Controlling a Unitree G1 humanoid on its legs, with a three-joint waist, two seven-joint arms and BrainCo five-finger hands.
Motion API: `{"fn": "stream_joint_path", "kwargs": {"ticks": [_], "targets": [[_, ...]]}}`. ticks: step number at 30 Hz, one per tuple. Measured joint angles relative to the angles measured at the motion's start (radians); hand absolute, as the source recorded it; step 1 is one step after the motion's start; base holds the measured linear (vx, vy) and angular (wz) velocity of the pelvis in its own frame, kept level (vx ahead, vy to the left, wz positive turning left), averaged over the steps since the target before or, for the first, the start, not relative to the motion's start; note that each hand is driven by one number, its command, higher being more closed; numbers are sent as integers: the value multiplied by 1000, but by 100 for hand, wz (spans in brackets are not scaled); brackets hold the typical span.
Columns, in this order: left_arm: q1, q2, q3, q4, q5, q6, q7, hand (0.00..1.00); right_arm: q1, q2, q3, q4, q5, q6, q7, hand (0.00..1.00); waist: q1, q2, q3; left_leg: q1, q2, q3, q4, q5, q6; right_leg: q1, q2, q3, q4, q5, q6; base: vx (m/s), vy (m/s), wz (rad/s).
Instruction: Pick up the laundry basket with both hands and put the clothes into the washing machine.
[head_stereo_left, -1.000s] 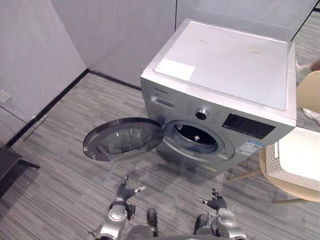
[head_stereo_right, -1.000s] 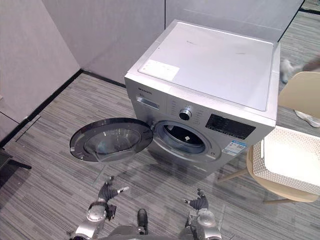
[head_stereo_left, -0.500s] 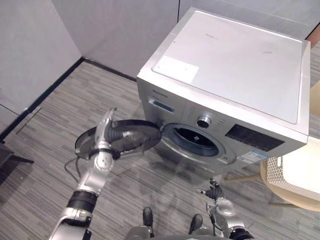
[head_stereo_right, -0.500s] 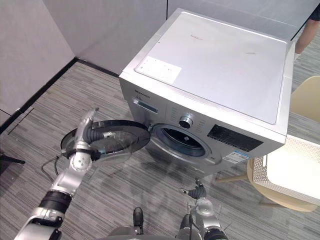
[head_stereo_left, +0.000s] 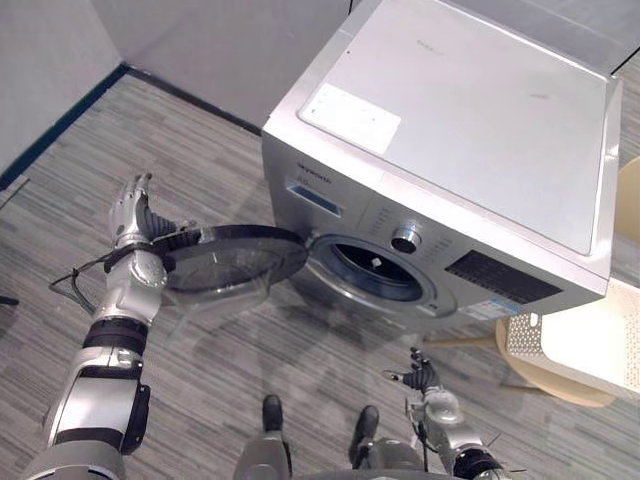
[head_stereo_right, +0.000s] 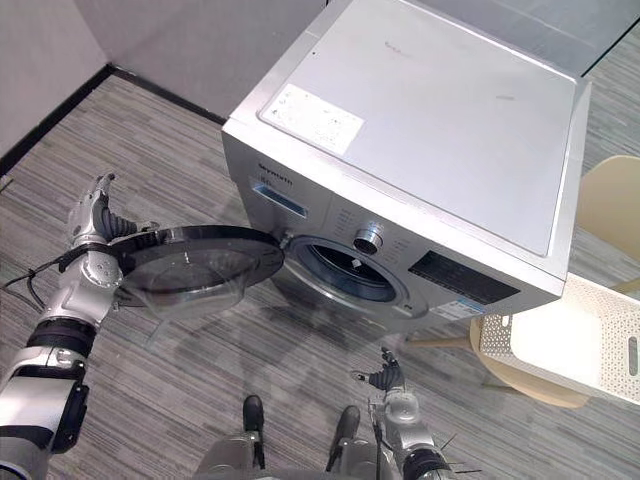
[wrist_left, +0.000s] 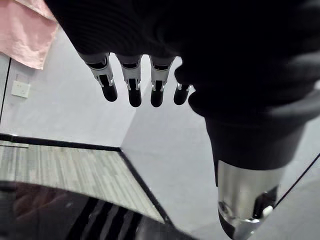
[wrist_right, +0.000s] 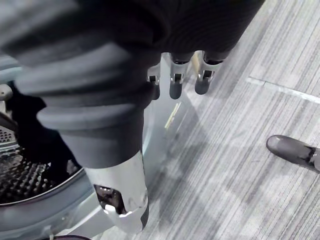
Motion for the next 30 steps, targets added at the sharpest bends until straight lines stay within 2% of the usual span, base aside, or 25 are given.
{"fn": "stream_joint_path", "kwargs": {"ticks": [6,13,16,21,24,26,27,29,30], "targets": [[-2,-18,1,34,-22,-9,-65,0,-20,-2,-5,15,1,3,0,0,3,-1,30,-19,4,3,1,0,0,-18,11,12,-7,0,0,-44,-6,-4],[58,-86,3,28,-91,-55,-52,0,-67,-3,-34,56,2,14,0,0,21,0,42,-23,-2,15,1,0,0,-20,8,18,-22,0,0,-67,6,-3],[97,-107,13,16,-142,-69,-38,0,-91,-2,-54,59,4,22,-1,0,28,4,50,-23,-9,14,-6,3,1,-23,2,21,-23,0,0,-89,17,0],[258,-163,52,-18,-267,-96,-31,0,-94,-1,-97,60,9,31,-3,0,33,11,52,-4,-36,40,-13,12,13,-17,-26,46,-25,2,4,-98,60,-7],[363,-211,41,-9,-373,-87,-35,0,-88,1,-120,59,23,33,-2,0,32,14,51,14,-52,60,-24,16,20,-9,-40,66,-37,15,23,-72,55,-12],[415,-256,-13,-10,-434,-95,-43,0,-77,5,-137,59,23,34,-3,0,32,17,49,20,-60,68,-24,18,22,-6,-48,71,-38,21,30,-61,55,-7],[447,-284,-78,-25,-462,-112,-54,0,-64,5,-142,59,23,36,-4,0,32,24,49,31,-64,70,-24,18,22,6,-52,71,-39,22,31,-49,44,0],[483,-325,-238,-37,-512,-113,-86,0,-51,8,-153,58,23,39,-5,0,32,46,46,58,-67,88,-33,18,22,12,-57,98,-37,26,35,-99,49,-16],[496,-334,-277,-48,-529,-113,-87,0,-51,8,-153,58,23,39,-5,0,32,51,45,64,-66,99,-41,17,21,10,-56,104,-37,29,38,-119,37,-34]]}}
